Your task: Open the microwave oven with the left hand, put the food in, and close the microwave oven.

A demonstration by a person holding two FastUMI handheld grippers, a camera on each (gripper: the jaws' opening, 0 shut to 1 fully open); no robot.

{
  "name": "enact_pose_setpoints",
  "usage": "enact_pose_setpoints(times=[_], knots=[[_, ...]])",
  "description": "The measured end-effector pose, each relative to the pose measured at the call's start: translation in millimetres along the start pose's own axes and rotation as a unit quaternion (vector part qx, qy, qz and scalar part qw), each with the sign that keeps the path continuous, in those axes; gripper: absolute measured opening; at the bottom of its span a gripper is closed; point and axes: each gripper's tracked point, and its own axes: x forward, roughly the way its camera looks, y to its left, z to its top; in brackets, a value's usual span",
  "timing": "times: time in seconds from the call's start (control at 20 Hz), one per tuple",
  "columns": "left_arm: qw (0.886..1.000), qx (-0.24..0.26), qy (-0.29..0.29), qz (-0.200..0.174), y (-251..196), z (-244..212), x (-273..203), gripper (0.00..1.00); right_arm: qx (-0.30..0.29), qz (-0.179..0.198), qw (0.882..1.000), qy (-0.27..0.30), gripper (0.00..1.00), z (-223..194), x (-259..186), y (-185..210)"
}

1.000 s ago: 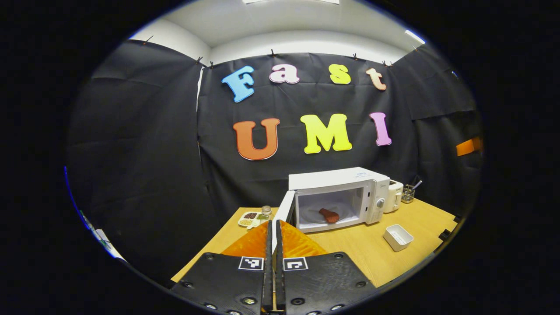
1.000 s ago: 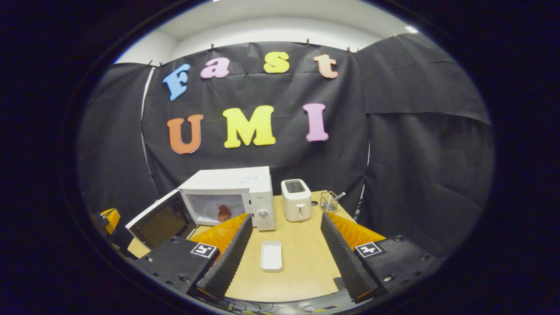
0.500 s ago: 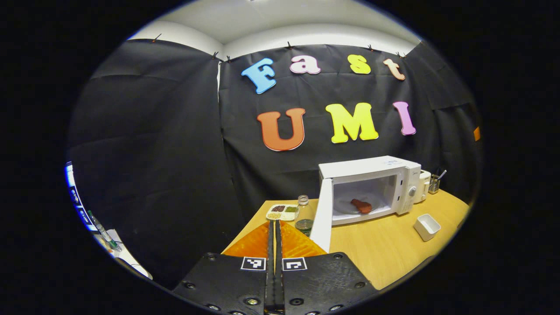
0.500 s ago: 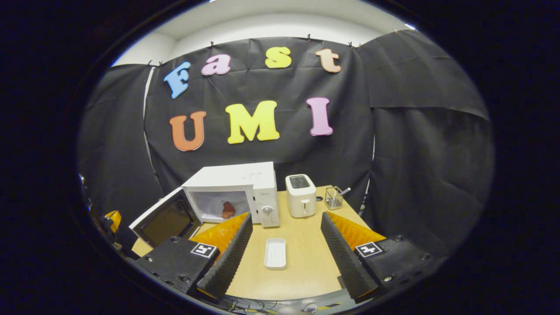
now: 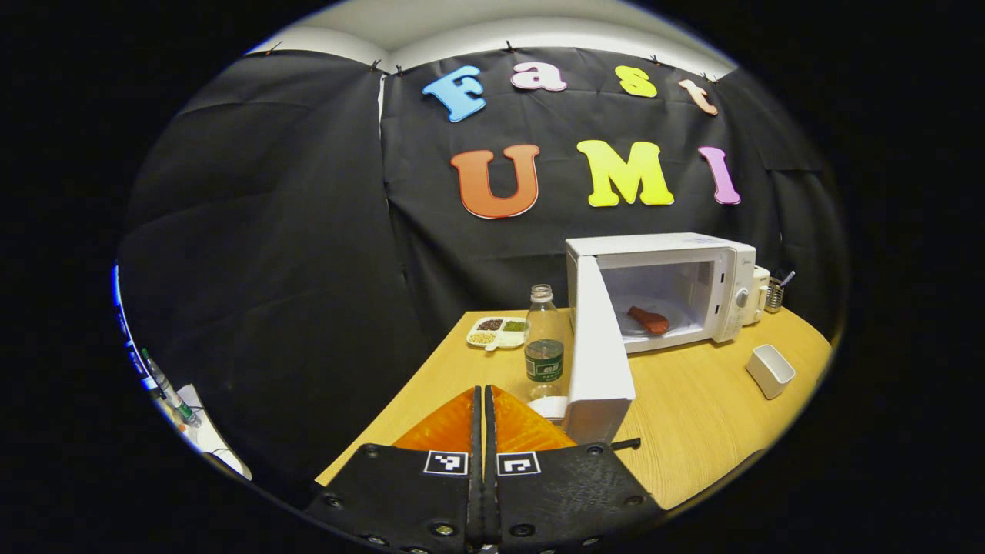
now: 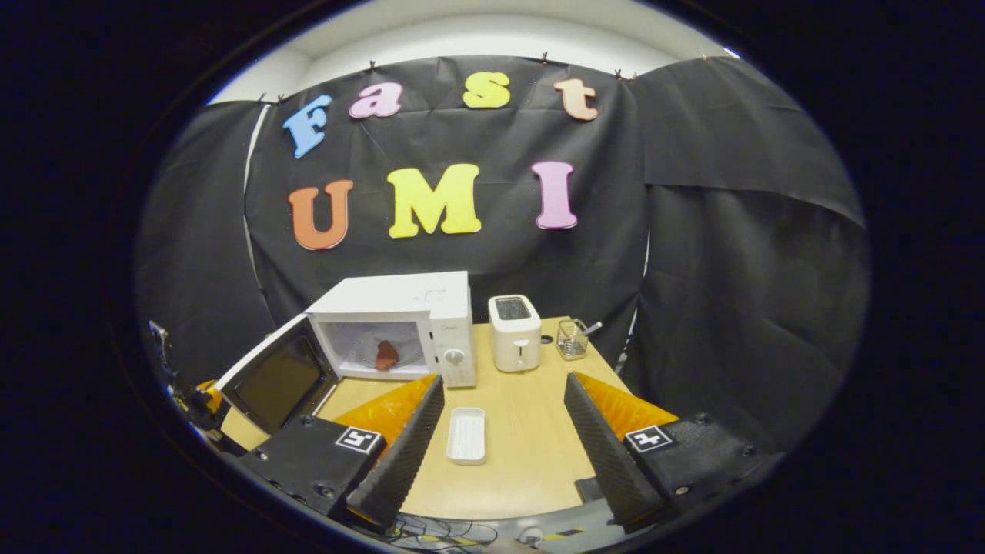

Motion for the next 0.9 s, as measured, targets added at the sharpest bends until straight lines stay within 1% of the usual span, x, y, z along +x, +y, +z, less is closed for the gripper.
enact_pose_setpoints(times=[0.05, 0.1, 0.25, 0.45, 0.5, 0.55, 0.7, 0.75, 0.9], knots=[[1.000, 0.007, -0.001, 0.001, 0.1, -0.9, 0.8, 0.10, -0.003, -0.002, 1.000, 0.001, 1.00, -1.7, 1.1, -1.4], [1.000, 0.008, 0.003, -0.003, -4.7, -1.9, -1.0, 0.00, -0.004, -0.002, 1.000, 0.003, 1.00, -2.9, 1.7, -1.5], [0.999, 0.009, 0.011, -0.034, -29.4, -6.5, -5.9, 0.00, 0.003, 0.004, 1.000, 0.014, 1.00, -9.0, 9.2, -1.5], [0.997, 0.026, 0.013, -0.066, -69.3, -7.2, -12.2, 0.00, 0.003, 0.011, 1.000, 0.023, 1.00, -13.2, 20.4, -7.1], [0.997, 0.025, 0.015, -0.075, -82.6, -6.0, -12.8, 0.00, 0.004, 0.011, 1.000, 0.026, 0.91, -15.1, 24.4, -10.0], [0.996, 0.023, 0.013, -0.088, -97.5, -2.4, -14.0, 0.00, 0.008, 0.012, 0.999, 0.029, 1.00, -16.9, 28.6, -12.7], [0.992, 0.032, 0.012, -0.119, -141.0, 2.9, -14.8, 0.00, 0.012, 0.016, 0.999, 0.037, 1.00, -18.0, 43.3, -20.7], [0.991, 0.037, 0.011, -0.129, -155.2, 5.3, -13.0, 0.00, 0.010, 0.017, 0.999, 0.038, 0.91, -17.6, 49.2, -24.9], [0.987, 0.043, 0.008, -0.152, -194.9, 13.5, -6.1, 0.00, 0.014, 0.018, 0.999, 0.041, 0.91, -13.3, 69.3, -39.9]])
